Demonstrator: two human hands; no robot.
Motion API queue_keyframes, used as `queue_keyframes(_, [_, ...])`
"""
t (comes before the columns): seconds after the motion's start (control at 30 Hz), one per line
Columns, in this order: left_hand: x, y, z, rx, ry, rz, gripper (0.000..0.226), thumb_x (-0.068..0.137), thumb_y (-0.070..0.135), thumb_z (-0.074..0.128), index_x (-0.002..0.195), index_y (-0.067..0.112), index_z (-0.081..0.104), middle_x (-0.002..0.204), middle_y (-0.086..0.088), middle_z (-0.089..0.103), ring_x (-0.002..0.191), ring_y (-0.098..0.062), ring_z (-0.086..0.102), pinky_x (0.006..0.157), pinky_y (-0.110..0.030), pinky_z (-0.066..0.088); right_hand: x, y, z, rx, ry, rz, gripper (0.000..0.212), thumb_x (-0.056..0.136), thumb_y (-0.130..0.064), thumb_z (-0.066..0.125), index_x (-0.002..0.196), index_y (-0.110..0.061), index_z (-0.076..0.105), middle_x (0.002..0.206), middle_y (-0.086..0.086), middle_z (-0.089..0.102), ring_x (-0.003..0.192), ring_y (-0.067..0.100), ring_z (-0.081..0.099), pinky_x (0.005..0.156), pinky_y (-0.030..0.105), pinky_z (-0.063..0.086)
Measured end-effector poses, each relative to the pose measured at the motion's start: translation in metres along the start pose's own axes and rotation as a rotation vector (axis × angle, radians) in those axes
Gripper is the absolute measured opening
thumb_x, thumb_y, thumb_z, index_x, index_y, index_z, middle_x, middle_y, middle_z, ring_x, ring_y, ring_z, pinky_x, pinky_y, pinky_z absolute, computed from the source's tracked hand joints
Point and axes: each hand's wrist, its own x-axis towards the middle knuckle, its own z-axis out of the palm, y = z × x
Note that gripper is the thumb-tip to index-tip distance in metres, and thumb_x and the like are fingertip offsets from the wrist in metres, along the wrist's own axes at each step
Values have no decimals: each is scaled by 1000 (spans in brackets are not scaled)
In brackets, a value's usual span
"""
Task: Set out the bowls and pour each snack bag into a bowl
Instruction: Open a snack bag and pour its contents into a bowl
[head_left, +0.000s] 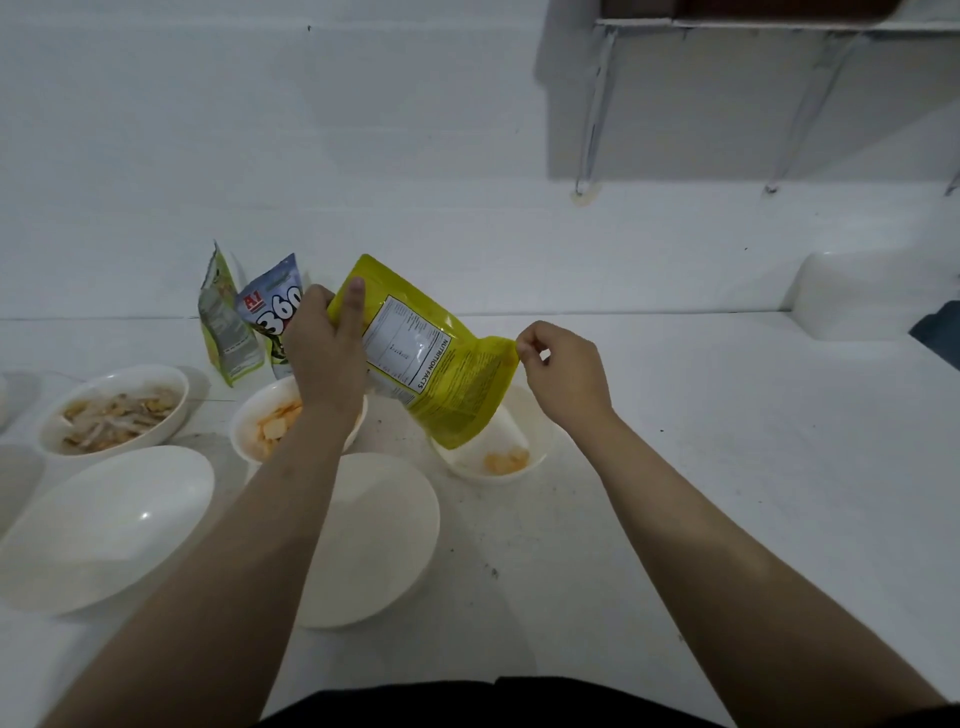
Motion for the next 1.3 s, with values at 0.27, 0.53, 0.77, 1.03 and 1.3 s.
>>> queue_keyframes(0.27, [4,0,-2,10,-3,18,47,98,47,47,71,11,37,60,5,31,63,-17,31,53,-21,26,-1,-4,-1,-123,15,55,15,95,-19,53,87,-24,65,82,-14,62,74,13,57,87,36,43])
queue_keyframes(0.53, [7,4,-2,-28,-12,6,46,98,47,48,72,11,38,61,6,31,65,-16,32,53,-18,27,1,-10,-5,-93,30,27,14,95,-19,53,87,-24,64,84,-14,63,73,14,57,87,40,48])
queue_keyframes(0.77, [12,4,-5,-12,-9,14,46,98,48,47,72,12,37,61,6,32,60,-13,30,53,-20,26,0,-10,-1,-74,43,1,15,95,-20,54,85,-25,64,83,-14,64,67,12,55,84,40,50])
queue_keyframes(1.03, [11,9,-5,-21,-3,20,43,99,43,49,72,12,38,62,7,31,59,-11,29,55,-20,28,1,-13,0,-91,61,-31,16,95,-16,53,84,-23,63,84,-9,67,68,17,58,84,42,50])
queue_keyframes(1.3, [16,9,-4,-32,-12,9,46,98,48,46,74,10,39,63,3,34,58,-11,29,52,-21,27,4,-12,-4,-74,101,-62,16,95,-15,52,85,-23,61,86,-10,66,67,15,56,79,40,50])
